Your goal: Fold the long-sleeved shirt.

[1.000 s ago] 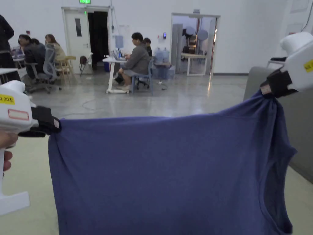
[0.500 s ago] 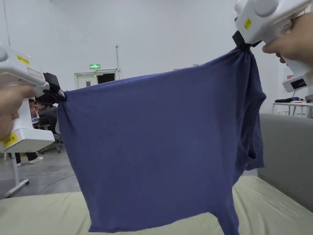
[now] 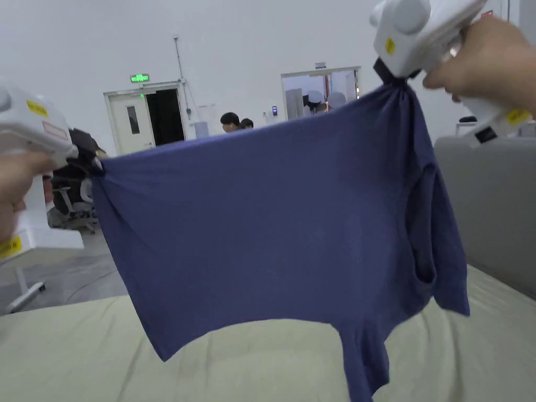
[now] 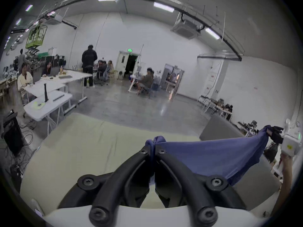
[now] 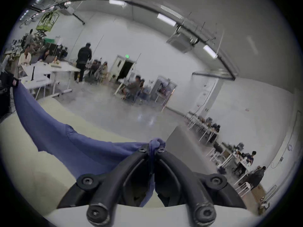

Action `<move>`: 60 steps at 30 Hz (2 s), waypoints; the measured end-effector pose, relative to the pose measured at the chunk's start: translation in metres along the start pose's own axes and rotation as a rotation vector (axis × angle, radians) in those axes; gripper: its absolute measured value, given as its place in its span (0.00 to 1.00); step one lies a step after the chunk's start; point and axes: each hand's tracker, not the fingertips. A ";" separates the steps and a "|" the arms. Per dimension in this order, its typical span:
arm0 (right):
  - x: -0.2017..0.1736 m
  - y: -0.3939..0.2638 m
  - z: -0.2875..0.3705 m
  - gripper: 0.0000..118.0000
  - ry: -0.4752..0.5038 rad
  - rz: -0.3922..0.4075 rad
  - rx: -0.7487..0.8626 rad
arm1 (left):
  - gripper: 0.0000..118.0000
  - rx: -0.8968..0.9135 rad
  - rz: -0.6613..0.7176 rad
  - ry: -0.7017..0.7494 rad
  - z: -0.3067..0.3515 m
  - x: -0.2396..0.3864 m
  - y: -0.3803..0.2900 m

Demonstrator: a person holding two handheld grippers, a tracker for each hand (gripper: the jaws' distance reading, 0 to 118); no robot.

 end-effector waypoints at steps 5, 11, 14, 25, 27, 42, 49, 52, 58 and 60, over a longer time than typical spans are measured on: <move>-0.085 -0.144 -0.087 0.01 0.143 -0.004 -0.233 | 0.00 -0.264 -0.005 0.027 -0.087 -0.044 -0.122; -0.159 -0.285 -0.122 0.01 0.274 0.003 -0.426 | 0.00 -0.493 0.008 0.076 -0.121 -0.083 -0.258; -0.160 -0.322 -0.097 0.01 0.312 0.010 -0.442 | 0.00 -0.541 -0.007 0.059 -0.099 -0.093 -0.289; -0.112 -0.422 0.153 0.01 0.488 -0.035 -0.404 | 0.00 -0.667 -0.110 -0.005 0.122 -0.084 -0.382; -0.113 -0.443 0.190 0.01 0.496 -0.028 -0.406 | 0.00 -0.681 -0.101 -0.013 0.154 -0.086 -0.407; -0.176 -0.585 0.231 0.01 0.576 0.097 -0.672 | 0.00 -0.814 -0.016 0.035 0.201 -0.127 -0.579; -0.201 -0.622 0.201 0.04 0.607 0.071 -0.783 | 0.00 -0.830 0.043 0.075 0.184 -0.138 -0.613; -0.192 -0.618 0.191 0.12 0.621 0.031 -0.803 | 0.14 -0.836 0.107 0.078 0.184 -0.141 -0.607; -0.135 -0.540 0.233 0.85 0.612 -0.038 -0.595 | 1.00 -0.534 0.008 0.111 0.242 -0.113 -0.537; -0.122 -0.519 0.246 0.85 0.639 -0.087 -0.528 | 1.00 -0.466 0.018 0.068 0.255 -0.099 -0.521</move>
